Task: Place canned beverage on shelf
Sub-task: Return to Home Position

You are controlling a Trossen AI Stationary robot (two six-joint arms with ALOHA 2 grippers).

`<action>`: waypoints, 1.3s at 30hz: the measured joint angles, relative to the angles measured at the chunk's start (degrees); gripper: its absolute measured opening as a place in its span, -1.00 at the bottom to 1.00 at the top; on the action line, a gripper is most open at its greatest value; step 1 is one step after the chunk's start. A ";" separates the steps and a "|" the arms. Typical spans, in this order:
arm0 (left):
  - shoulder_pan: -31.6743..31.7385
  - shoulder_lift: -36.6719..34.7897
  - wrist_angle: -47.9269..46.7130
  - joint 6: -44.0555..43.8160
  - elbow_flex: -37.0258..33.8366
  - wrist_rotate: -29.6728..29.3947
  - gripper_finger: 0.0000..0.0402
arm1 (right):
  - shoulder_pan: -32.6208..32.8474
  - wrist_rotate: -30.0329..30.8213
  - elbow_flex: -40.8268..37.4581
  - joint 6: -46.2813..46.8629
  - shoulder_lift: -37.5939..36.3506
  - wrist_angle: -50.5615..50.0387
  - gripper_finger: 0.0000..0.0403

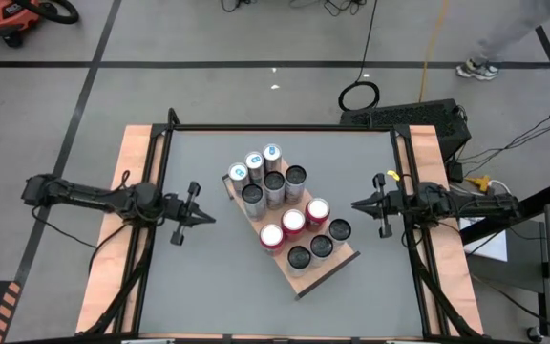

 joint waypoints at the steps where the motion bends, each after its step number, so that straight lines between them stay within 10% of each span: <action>1: 0.66 -0.34 -0.84 -0.34 0.01 0.62 -1.00 | 0.00 0.02 0.00 -0.02 -0.02 -0.04 -1.00; 39: 7.56 -22.67 -22.38 1.20 0.00 -2.49 -1.00 | 0.02 -0.13 -0.02 -0.15 -0.02 -0.37 -1.00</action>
